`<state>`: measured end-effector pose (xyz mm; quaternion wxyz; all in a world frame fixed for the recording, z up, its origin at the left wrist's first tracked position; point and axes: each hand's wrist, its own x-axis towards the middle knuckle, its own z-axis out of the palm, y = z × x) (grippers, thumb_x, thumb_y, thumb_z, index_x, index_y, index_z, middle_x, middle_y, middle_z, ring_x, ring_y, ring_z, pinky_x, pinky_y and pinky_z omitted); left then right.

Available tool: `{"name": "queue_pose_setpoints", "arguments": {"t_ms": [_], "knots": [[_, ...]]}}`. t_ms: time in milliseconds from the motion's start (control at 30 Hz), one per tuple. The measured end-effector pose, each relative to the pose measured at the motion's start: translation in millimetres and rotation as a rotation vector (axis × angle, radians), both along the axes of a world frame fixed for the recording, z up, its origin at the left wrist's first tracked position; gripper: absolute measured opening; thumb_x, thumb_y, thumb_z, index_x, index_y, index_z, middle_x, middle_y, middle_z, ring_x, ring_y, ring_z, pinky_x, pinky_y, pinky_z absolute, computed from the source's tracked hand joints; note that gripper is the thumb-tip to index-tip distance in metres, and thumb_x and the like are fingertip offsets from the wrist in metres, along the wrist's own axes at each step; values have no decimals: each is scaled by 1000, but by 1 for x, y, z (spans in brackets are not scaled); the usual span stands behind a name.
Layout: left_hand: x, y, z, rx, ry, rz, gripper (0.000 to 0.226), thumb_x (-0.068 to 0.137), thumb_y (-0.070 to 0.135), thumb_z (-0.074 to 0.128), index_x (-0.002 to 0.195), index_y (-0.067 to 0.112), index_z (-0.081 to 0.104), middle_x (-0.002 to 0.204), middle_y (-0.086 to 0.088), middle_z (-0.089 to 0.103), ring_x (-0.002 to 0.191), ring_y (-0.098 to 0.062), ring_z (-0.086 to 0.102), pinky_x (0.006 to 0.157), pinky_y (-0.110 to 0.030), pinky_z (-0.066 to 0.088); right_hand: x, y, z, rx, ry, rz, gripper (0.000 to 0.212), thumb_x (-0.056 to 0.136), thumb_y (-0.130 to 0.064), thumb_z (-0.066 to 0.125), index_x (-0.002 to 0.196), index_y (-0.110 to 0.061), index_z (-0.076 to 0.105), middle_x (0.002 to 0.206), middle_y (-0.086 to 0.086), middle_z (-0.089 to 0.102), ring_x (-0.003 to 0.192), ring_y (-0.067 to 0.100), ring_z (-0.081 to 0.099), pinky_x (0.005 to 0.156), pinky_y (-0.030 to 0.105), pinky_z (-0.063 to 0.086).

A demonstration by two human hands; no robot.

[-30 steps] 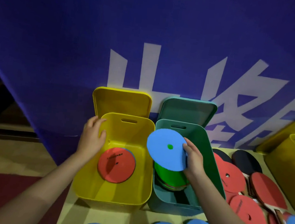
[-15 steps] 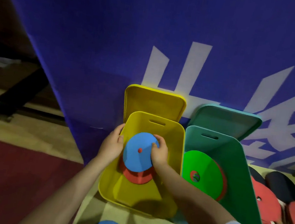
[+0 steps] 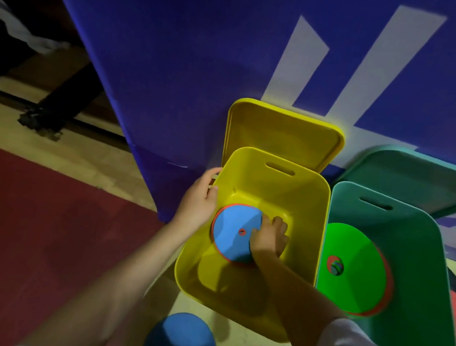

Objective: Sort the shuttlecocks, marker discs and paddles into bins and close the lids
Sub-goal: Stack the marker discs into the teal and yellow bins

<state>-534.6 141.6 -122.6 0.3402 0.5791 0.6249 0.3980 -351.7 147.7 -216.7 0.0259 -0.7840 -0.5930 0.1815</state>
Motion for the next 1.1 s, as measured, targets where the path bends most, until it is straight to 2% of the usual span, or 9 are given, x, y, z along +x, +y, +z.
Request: {"name": "queue_pose_setpoints", "arguments": {"t_ms": [167, 267, 333, 400, 567, 700, 900, 1000, 1100], "knots": [[6, -4, 10, 9, 132, 26, 39, 95, 13, 47, 132, 24, 49, 122, -6, 57, 107, -23, 57, 89, -41, 48, 2, 10, 41, 85, 349, -117, 50, 94, -29, 53, 136, -5, 43, 133, 22, 46, 126, 37, 40, 102, 38, 33], [13, -12, 27, 174, 506, 19, 40, 90, 13, 54, 129, 13, 54, 118, -12, 56, 107, -32, 53, 90, -45, 47, 4, 6, 90, 225, 620, -37, 43, 94, -23, 56, 132, -4, 50, 127, 21, 54, 117, 31, 51, 100, 34, 36], [26, -22, 41, 313, 639, -38, 38, 87, 21, 52, 124, 12, 58, 115, -11, 57, 107, -33, 51, 89, -47, 48, 19, -11, 124, 331, 799, 16, 33, 92, -14, 58, 124, -8, 57, 112, 14, 60, 95, 19, 57, 91, 33, 44], [52, -36, 55, 363, 585, -103, 42, 86, 31, 41, 119, 14, 61, 113, -10, 58, 107, -31, 52, 93, -44, 46, 48, -34, 148, 438, 923, 40, 27, 91, -7, 57, 118, -10, 60, 98, 6, 60, 80, 9, 54, 79, 27, 46], [159, -76, 85, 350, 287, -317, 36, 87, 23, 46, 117, 14, 63, 113, -8, 60, 107, -24, 56, 93, -29, 39, 148, -99, 171, 598, 1006, -191, 21, 92, -6, 54, 106, -20, 61, 86, -3, 62, 77, 12, 56, 65, 22, 48], [244, -109, 92, 280, 124, -494, 36, 86, 23, 45, 116, 17, 63, 113, -4, 61, 106, -20, 58, 91, -34, 47, 233, -153, 158, 698, 969, -401, 20, 88, -10, 52, 103, -20, 62, 92, 4, 66, 83, 19, 61, 76, 33, 48], [351, -148, 86, 218, 64, -656, 30, 91, 5, 50, 117, 15, 62, 112, -3, 59, 98, -12, 57, 82, -25, 47, 341, -221, 133, 723, 921, -671, 22, 92, -5, 49, 106, -14, 63, 89, 8, 64, 75, 17, 59, 67, 30, 46], [398, -160, 77, 153, 36, -686, 32, 91, 3, 48, 117, 15, 62, 113, -2, 58, 94, -10, 56, 81, -18, 44, 389, -243, 116, 645, 868, -715, 21, 91, -7, 50, 107, -13, 63, 86, 8, 63, 75, 21, 57, 67, 32, 44], [440, -168, 63, 65, 46, -686, 33, 90, 5, 48, 118, 17, 62, 113, 2, 58, 97, -11, 58, 88, -23, 47, 436, -256, 95, 558, 788, -751, 18, 90, -11, 51, 102, -19, 62, 92, 6, 66, 89, 26, 62, 77, 40, 50]]}}
